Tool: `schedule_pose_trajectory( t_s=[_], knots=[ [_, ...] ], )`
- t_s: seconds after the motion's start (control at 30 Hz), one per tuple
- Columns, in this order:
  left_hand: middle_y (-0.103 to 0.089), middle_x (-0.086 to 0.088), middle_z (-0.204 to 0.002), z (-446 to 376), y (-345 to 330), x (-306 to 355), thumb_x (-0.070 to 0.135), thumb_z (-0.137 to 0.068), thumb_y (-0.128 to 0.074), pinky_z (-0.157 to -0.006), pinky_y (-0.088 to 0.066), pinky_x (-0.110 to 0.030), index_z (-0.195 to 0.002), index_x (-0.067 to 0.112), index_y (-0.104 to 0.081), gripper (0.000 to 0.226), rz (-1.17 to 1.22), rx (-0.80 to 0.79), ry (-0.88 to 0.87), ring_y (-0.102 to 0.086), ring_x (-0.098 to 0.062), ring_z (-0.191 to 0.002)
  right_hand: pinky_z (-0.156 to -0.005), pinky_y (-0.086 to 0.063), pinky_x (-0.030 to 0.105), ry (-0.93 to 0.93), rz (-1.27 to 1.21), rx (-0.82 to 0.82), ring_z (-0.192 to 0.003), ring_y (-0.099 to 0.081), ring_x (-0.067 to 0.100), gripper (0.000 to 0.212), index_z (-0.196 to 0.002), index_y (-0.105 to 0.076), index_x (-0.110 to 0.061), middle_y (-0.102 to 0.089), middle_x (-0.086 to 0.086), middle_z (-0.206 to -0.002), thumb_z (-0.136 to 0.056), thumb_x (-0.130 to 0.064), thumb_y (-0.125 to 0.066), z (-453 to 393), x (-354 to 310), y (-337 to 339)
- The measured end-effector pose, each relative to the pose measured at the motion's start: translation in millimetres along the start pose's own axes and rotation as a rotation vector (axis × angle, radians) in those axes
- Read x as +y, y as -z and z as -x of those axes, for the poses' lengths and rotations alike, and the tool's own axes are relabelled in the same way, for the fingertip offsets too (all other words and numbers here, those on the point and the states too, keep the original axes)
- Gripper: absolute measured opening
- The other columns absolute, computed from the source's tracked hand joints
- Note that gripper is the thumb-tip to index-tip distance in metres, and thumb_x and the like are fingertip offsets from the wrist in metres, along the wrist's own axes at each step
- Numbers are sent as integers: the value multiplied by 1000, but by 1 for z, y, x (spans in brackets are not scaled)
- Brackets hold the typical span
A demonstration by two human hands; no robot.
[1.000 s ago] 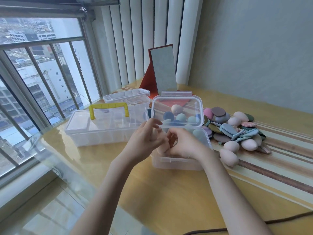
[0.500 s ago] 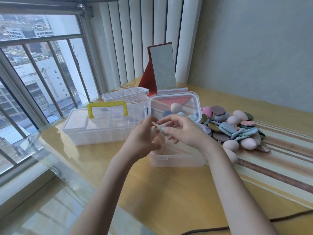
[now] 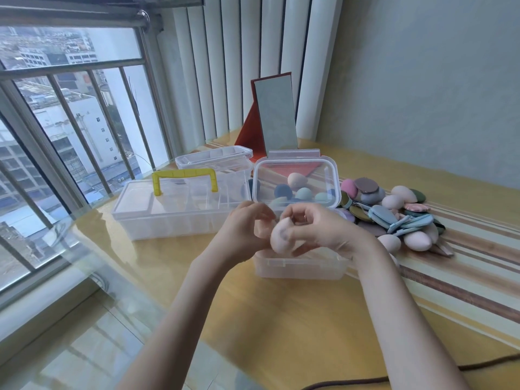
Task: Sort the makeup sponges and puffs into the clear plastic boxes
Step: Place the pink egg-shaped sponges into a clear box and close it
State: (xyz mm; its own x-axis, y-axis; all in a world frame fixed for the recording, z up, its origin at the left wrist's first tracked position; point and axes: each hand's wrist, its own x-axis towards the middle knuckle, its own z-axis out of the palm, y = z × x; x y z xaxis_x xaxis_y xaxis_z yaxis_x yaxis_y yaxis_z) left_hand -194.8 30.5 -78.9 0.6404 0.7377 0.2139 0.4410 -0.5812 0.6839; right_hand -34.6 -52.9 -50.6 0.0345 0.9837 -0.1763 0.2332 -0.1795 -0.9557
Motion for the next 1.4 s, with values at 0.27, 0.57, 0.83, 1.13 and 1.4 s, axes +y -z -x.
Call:
schedule_pose_trajectory(
  t_s=[0.27,0.57,0.83,1.13,1.4],
  knots=[
    [-57,2,-111,-2,-1,4,19,-77,-75,-82,-30,-12,-98,18,-75,21,-158,16,-6,-52,-11,-102,-73,-50,20,-9,403,-75,-73,-58,7,22,-98,-67,-15,-64,-4,-84,-78,-10,-74,-4,2,-13],
    [-58,1,-109,-2,-5,6,6,-75,-73,-83,-37,-16,-95,15,-75,23,-197,57,-14,-55,-14,-101,-65,-43,6,-20,528,-134,-78,-57,7,15,-99,-67,-15,-63,-8,-86,-84,-15,-66,-2,-6,-19],
    [-59,-1,-106,5,-9,4,-8,-79,-52,-83,-44,-21,-100,13,-68,35,-84,76,-115,-58,-16,-95,-67,-45,19,4,502,69,-68,-56,6,16,-83,-61,-23,-60,-10,-73,-76,-19,-75,-13,3,-32],
    [-63,4,-105,14,-16,-1,-18,-80,-41,-80,-42,-4,-102,25,-58,51,165,363,-91,-55,11,-97,-65,-61,31,-182,48,77,-77,-73,25,15,-89,-60,-4,-73,10,-76,-83,5,-70,0,8,3],
    [-63,8,-95,15,-19,2,-17,-77,-43,-76,-45,-9,-94,23,-57,45,264,354,-44,-61,0,-90,-69,-60,29,-75,43,119,-76,-73,20,12,-97,-68,-5,-73,15,-91,-89,3,-62,-13,11,-14]
  ],
)
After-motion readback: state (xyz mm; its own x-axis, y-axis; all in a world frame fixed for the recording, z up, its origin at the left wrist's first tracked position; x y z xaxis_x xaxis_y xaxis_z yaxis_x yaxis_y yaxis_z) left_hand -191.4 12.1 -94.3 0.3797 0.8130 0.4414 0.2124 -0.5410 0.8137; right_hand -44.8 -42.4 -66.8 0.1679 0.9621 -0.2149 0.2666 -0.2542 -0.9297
